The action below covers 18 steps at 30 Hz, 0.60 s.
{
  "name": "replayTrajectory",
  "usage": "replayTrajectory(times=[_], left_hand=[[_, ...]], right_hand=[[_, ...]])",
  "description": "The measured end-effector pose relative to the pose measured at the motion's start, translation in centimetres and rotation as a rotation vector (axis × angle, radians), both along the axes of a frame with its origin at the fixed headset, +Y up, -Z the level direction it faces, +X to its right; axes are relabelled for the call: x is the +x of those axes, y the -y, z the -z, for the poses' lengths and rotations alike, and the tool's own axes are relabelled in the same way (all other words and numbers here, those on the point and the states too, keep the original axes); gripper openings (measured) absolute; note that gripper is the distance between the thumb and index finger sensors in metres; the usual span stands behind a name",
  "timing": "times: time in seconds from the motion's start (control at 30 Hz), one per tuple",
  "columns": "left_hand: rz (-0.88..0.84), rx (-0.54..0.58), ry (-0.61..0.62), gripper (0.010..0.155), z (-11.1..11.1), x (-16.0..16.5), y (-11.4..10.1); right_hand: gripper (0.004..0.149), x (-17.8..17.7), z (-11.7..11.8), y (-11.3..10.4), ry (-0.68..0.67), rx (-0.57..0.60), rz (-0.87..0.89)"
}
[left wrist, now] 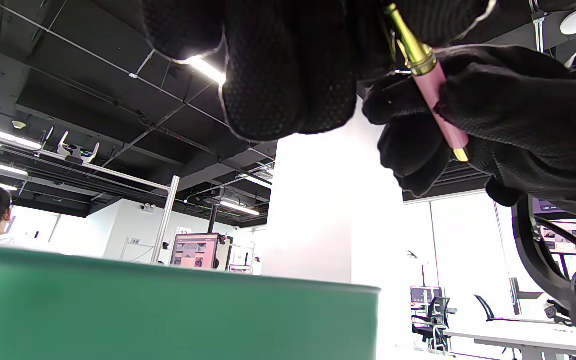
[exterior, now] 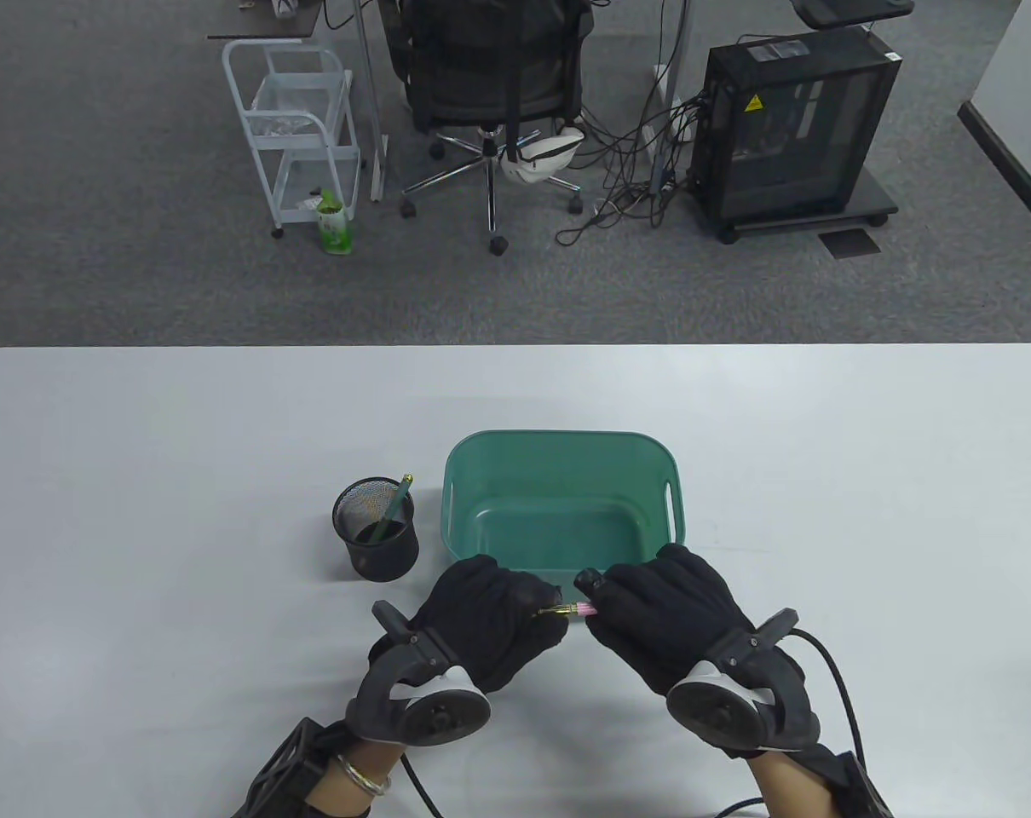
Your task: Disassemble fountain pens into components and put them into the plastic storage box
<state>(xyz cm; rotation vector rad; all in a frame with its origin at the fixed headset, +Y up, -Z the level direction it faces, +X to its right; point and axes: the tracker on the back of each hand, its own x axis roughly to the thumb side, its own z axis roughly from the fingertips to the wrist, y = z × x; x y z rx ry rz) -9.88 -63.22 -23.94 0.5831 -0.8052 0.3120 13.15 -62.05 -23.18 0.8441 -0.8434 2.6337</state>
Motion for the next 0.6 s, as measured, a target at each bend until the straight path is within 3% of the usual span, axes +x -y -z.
replayTrajectory(times=[0.6], left_hand=[[-0.018, -0.003, -0.002, 0.053, 0.18, -0.16, -0.02]], right_hand=[[0.045, -0.20, -0.02, 0.11, -0.007, -0.005, -0.006]])
